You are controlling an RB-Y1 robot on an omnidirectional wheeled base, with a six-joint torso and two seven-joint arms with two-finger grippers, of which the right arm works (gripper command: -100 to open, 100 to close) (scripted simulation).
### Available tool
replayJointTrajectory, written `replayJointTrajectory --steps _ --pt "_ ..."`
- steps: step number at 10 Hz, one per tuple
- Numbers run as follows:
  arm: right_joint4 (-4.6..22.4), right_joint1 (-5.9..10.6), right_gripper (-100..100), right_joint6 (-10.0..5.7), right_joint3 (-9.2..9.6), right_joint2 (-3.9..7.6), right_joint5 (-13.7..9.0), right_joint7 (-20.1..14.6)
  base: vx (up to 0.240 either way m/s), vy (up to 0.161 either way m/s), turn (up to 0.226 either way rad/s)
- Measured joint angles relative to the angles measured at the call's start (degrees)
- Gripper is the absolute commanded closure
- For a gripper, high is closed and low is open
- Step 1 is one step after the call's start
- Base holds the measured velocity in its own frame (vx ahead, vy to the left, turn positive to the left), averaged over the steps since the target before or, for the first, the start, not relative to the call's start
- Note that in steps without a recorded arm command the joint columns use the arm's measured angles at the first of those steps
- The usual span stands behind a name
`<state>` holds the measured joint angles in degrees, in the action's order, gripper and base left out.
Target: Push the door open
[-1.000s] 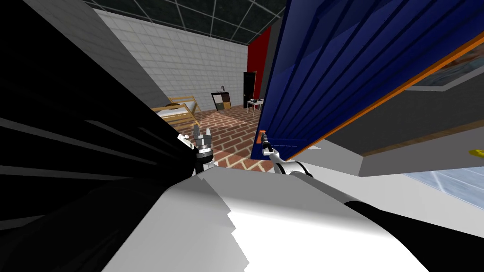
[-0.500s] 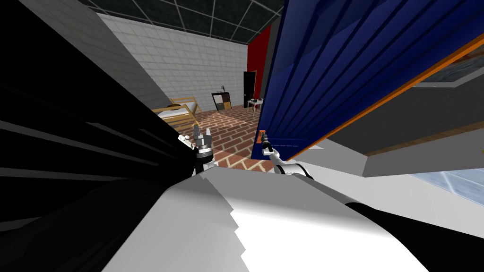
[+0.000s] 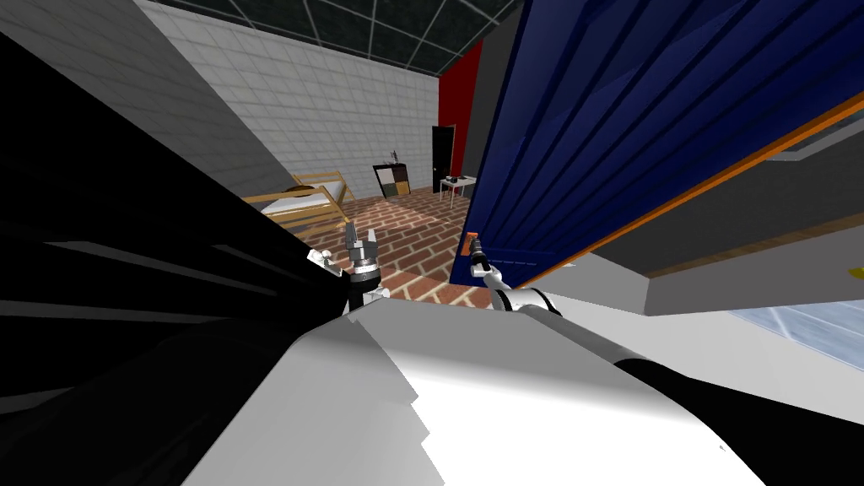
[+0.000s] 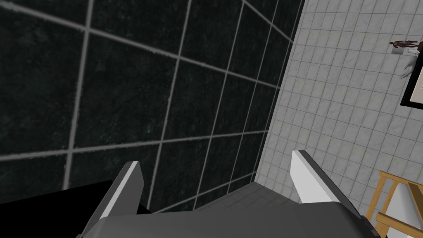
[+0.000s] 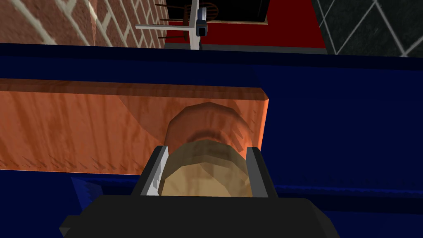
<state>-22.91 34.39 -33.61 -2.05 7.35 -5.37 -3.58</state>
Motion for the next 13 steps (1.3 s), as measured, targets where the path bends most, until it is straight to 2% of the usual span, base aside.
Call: replayJointTrajectory --steps 1,2,3,4,6,7,9,10,11,12,13 --pt "-2.46 -1.28 100 0.99 0.10 -0.05 0.10 0.13 -0.024 -0.022 0.008" --pt "-3.27 -1.47 100 1.51 0.15 -0.18 0.14 0.24 0.054 0.065 -0.062" --pt "-6.27 -3.22 100 2.92 -0.17 -0.24 0.03 0.55 0.102 0.142 -0.060" --pt "-6.91 -3.83 100 3.55 -0.44 0.02 -0.07 0.72 0.070 0.072 -0.050" --pt "-4.86 -2.94 100 2.71 -1.34 0.48 -0.47 0.98 0.127 0.098 -0.050" --pt "-6.28 -3.92 100 3.20 -1.82 0.60 -0.63 1.27 0.116 0.084 -0.046" --pt "-6.01 -3.32 100 3.18 -2.32 1.04 -0.89 1.31 0.075 0.044 -0.011" --pt "-6.19 -3.51 100 3.28 -2.65 1.30 -1.04 1.33 0.110 0.097 -0.051" --pt "-7.68 -4.39 100 4.03 -2.86 1.51 -1.12 1.40 0.054 0.055 -0.028" --pt "-7.48 -4.18 100 3.98 -3.16 1.58 -1.23 1.57 0.011 0.011 -0.002" --pt "-5.41 -3.04 100 2.94 -3.36 1.70 -1.33 1.60 0.094 0.101 -0.031"
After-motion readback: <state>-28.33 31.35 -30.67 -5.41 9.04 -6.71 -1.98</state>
